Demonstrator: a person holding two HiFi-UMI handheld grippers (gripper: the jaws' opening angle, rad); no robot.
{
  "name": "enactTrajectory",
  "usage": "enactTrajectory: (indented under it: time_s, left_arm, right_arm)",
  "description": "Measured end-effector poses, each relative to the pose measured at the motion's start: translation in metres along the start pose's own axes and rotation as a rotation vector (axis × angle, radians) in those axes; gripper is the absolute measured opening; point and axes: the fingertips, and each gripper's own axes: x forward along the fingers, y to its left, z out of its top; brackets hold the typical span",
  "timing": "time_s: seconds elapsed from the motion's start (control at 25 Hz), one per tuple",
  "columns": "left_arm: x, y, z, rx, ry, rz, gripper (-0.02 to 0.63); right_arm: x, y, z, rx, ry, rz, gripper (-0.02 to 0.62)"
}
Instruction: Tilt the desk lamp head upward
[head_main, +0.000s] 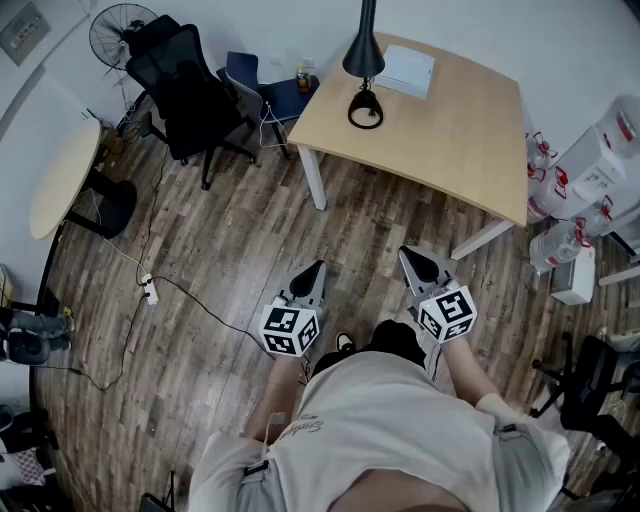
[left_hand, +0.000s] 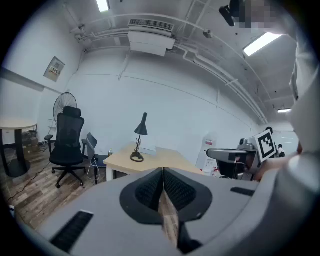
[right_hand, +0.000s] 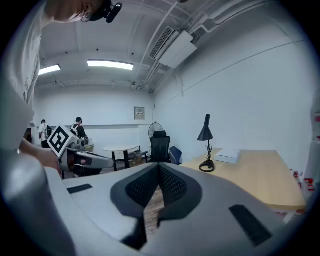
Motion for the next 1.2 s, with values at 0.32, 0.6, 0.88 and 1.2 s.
enactTrajectory:
  time_s: [0.32,0.6,0.88,1.2]
  left_arm:
    - [-0.003,0.0,-0.006,-0.013,-0.006,-0.01,0.015]
    - [0.008,0.014,-0.011,-0.04,0.022,-0.013,0.015]
    - [0.052,0.053,-0.004,-0.055,0.052,0.03,0.015]
    - [0.108,0.115,0.038,-0.017,0.085,0.092,0.015]
  right_arm:
    - [-0.002,0.014,-0.002,0.018,-0.003,0.013,-0.005]
    - [0.007,0.006,-0.006,0.048,0.003,-0.023,-0.005]
    - [0.048,-0.035,-0.03,0.089,0.058,-0.043,-0.005]
    - [0.15,-0.071,-0.03,0.08,0.037,0.02,-0.005]
